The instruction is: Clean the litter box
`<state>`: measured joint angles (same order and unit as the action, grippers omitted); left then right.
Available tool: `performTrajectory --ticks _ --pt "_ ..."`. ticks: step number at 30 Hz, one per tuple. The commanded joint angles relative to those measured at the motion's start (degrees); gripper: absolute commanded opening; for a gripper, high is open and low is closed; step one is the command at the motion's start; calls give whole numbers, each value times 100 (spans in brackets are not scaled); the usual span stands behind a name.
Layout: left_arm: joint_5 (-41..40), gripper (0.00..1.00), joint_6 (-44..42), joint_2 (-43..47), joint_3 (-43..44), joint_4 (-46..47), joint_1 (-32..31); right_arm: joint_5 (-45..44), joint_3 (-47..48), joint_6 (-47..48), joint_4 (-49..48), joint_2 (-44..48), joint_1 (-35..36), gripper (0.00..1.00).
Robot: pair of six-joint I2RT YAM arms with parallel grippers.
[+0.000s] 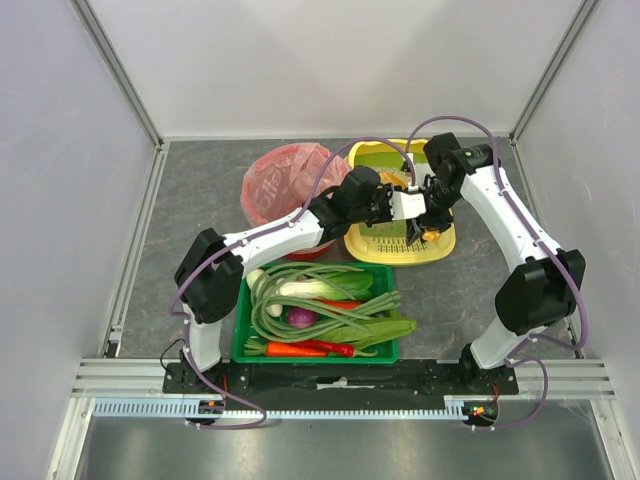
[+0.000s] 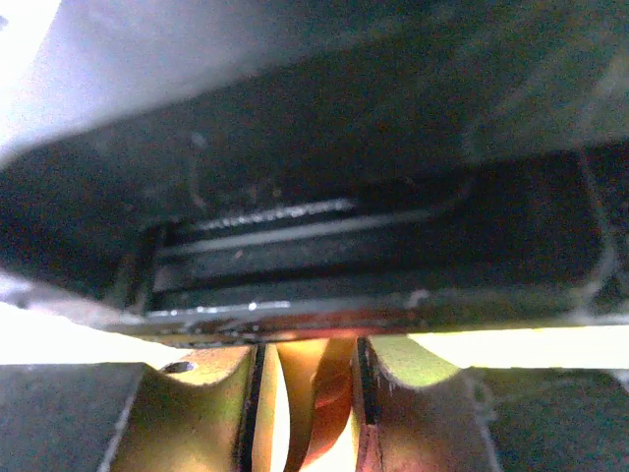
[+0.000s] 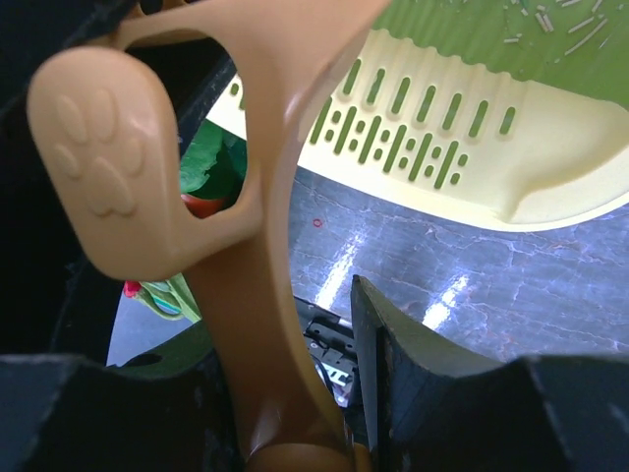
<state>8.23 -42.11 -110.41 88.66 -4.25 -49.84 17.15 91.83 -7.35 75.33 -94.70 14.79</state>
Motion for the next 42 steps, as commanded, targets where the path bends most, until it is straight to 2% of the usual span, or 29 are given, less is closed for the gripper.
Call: performTrajectory --ticks 1,5,7,11,12,14,15,29,31,42 --pt "-50 9 493 169 72 320 107 -359 265 -3 694 109 -37 14" --pt "179 2 642 222 125 92 115 -870 414 -38 553 284 -63 27" --pt "354 2 809 213 186 4 124 -1107 397 -64 483 364 -81 42" --pt "723 2 1037 187 344 -242 150 -1424 248 -117 308 679 -125 45" --pt "785 2 1142 178 345 -260 159 -1503 213 -134 289 741 -143 50" --pt "996 2 1257 178 362 -295 203 -1617 125 -152 219 882 -178 52" --pt "1040 2 1327 186 354 -313 203 -1627 107 -144 184 926 -195 58" --pt "1585 2 1530 178 424 -682 300 -1768 247 85 -325 1454 -195 62" --pt "1717 2 1591 169 450 -787 317 -1724 326 155 -413 1541 -195 68" --pt "1910 2 1671 90 608 -1192 335 -1469 467 866 -1090 2166 -196 73"
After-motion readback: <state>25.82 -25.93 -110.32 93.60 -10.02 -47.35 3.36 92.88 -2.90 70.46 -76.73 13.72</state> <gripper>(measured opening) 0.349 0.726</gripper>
